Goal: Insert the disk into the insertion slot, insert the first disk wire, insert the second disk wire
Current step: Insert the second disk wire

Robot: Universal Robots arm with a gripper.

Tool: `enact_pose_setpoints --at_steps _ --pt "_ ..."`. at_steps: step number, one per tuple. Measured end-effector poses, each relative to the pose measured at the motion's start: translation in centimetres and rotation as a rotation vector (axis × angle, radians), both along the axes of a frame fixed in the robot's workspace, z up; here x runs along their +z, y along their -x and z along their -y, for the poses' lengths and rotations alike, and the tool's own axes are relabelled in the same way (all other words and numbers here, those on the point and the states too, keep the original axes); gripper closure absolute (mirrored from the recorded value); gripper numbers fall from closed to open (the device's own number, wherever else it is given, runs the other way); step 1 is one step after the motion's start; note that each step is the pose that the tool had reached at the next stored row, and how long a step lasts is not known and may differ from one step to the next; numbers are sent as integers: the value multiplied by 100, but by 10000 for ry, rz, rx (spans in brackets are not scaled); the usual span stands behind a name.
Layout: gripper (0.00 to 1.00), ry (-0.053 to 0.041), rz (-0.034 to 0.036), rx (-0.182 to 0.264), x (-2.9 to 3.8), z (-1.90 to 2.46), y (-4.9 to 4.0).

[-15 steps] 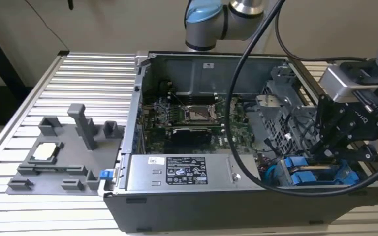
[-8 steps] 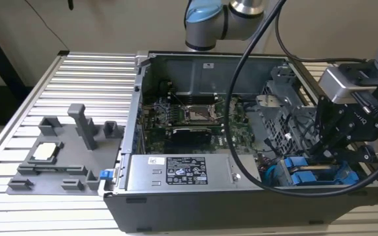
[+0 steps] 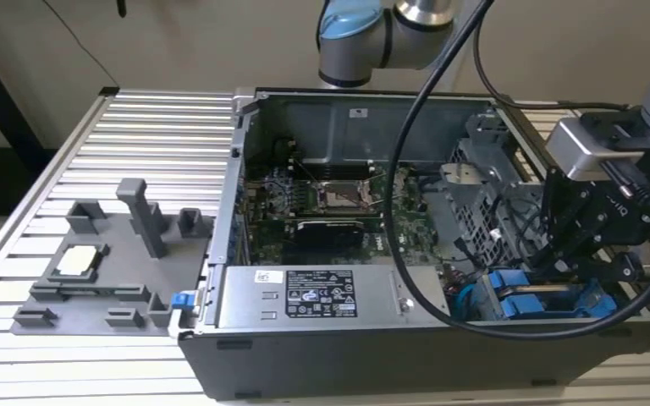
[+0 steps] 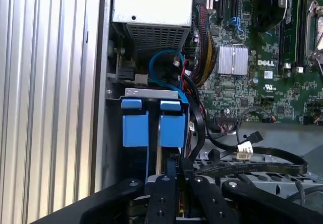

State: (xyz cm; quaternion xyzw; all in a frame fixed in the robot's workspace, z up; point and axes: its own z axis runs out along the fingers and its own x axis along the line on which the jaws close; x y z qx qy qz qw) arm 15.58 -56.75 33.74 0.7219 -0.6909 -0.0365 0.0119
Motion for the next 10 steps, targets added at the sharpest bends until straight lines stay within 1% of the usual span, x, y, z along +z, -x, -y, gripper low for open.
enact_pose_setpoints --at_steps 4,5,6,8,10 --pt "82 -2 0 0 -1 0 0" --pt "76 -1 0 -1 -1 0 0" --pt "76 -1 0 0 4 0 0" --pt "76 -2 -7 -1 49 0 1" --pt "76 -1 -13 -1 124 0 0"
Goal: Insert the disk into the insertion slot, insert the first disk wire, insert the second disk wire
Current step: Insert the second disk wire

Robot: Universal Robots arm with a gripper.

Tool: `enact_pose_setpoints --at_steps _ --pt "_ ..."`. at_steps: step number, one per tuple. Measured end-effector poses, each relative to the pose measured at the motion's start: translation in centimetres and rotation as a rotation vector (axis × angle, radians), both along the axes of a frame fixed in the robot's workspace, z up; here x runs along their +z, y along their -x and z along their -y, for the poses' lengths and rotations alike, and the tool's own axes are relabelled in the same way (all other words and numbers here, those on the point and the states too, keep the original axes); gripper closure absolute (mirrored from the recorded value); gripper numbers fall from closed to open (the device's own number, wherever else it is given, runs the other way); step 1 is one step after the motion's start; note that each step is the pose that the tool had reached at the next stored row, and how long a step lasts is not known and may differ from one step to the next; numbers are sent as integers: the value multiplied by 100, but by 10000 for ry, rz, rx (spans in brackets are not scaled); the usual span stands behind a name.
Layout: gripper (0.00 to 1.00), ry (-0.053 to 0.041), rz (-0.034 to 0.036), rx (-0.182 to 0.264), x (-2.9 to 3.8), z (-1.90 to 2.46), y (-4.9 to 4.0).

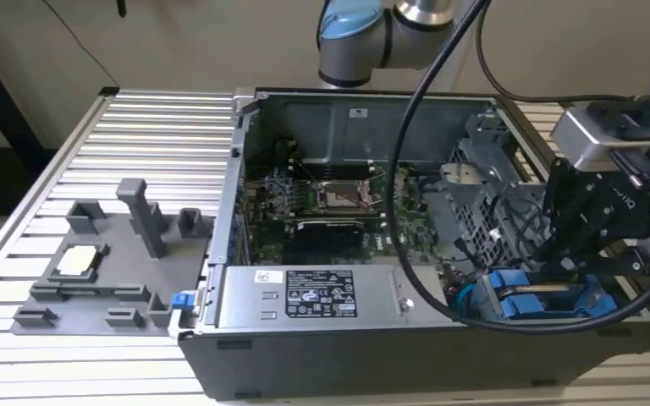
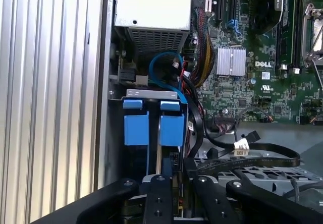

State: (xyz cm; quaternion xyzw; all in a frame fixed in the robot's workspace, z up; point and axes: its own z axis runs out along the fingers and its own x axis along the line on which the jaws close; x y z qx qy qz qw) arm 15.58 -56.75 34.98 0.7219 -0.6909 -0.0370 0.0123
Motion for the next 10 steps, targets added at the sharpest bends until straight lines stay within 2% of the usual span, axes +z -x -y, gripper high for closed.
enact_pose_setpoints --at_steps 4,10 --pt "76 0 -4 0 145 0 0" --pt "76 0 -4 0 267 0 0"
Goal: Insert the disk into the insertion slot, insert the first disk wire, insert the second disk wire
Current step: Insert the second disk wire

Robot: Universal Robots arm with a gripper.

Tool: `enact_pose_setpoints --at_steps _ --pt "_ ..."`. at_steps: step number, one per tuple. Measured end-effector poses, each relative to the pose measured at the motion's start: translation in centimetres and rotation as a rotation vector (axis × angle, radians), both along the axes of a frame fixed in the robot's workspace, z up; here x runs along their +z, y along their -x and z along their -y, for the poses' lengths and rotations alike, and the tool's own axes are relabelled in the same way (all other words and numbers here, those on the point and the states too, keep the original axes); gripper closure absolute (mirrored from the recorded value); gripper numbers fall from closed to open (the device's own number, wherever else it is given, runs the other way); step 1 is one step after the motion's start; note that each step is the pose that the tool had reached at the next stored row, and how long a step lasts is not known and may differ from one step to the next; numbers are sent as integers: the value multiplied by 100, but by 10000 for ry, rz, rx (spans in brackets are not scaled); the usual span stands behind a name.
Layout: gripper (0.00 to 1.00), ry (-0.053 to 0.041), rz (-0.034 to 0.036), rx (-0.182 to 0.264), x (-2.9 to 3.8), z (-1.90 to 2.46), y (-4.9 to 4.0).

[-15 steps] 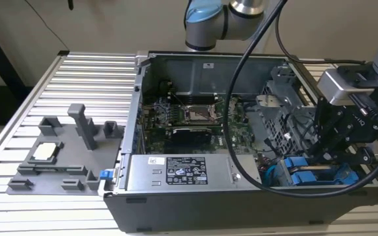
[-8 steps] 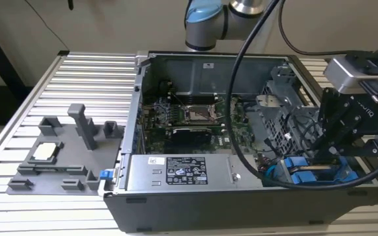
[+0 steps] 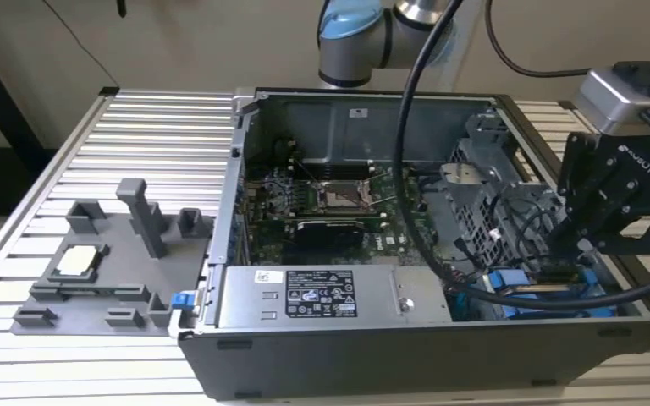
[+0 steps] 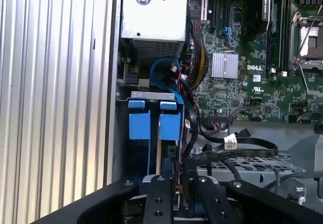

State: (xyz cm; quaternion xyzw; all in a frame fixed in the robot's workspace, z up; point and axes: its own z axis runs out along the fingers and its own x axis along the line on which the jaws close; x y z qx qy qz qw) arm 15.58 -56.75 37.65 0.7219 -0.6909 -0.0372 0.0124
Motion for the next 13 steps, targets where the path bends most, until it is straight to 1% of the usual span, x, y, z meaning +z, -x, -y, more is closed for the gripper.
enact_pose_setpoints --at_steps 5,13 --pt "76 2 0 -1 81 0 0" --pt "76 -22 0 0 84 0 0"
